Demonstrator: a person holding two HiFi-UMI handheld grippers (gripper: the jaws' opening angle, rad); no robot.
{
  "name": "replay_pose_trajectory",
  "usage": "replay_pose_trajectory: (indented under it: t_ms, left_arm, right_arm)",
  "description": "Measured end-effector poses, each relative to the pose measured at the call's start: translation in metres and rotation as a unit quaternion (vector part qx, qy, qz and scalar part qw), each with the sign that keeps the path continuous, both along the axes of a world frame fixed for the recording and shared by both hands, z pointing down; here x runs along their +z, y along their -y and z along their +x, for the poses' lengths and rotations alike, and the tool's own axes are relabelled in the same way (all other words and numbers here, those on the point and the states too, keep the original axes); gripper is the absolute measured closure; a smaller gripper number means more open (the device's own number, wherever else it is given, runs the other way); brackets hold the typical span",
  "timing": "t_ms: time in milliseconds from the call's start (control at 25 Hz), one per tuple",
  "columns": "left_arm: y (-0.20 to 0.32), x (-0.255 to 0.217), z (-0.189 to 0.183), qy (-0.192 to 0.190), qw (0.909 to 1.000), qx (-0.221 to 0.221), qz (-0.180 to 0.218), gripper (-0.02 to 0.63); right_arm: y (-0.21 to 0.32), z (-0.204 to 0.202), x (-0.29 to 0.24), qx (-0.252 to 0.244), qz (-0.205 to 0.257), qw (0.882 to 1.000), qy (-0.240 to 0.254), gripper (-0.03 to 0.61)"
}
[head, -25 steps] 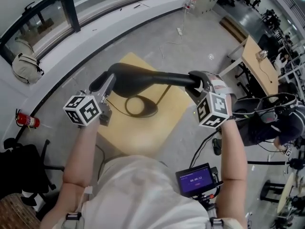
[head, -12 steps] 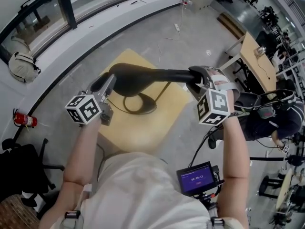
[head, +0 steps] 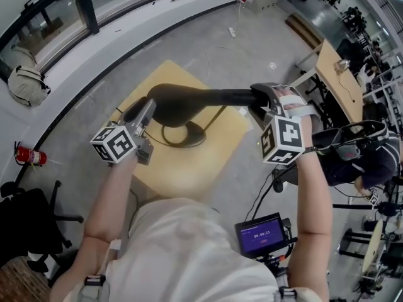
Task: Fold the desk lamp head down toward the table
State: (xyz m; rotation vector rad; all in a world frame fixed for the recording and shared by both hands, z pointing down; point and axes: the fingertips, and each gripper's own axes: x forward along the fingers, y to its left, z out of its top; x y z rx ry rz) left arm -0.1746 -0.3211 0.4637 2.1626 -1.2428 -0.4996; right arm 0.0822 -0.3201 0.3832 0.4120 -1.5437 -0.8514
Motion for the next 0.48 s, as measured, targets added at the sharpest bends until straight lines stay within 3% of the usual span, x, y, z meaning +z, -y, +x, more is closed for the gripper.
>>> replay_pose_trajectory:
  t_ms: [480]
  left_arm:
    - [0.001,0.027,0.015,-0.035,0.999,0.015,-0.021,0.472]
  right_arm:
    - [0.0,0.0,-0.005,-0.009,0.014,0.999,-0.048,0.342]
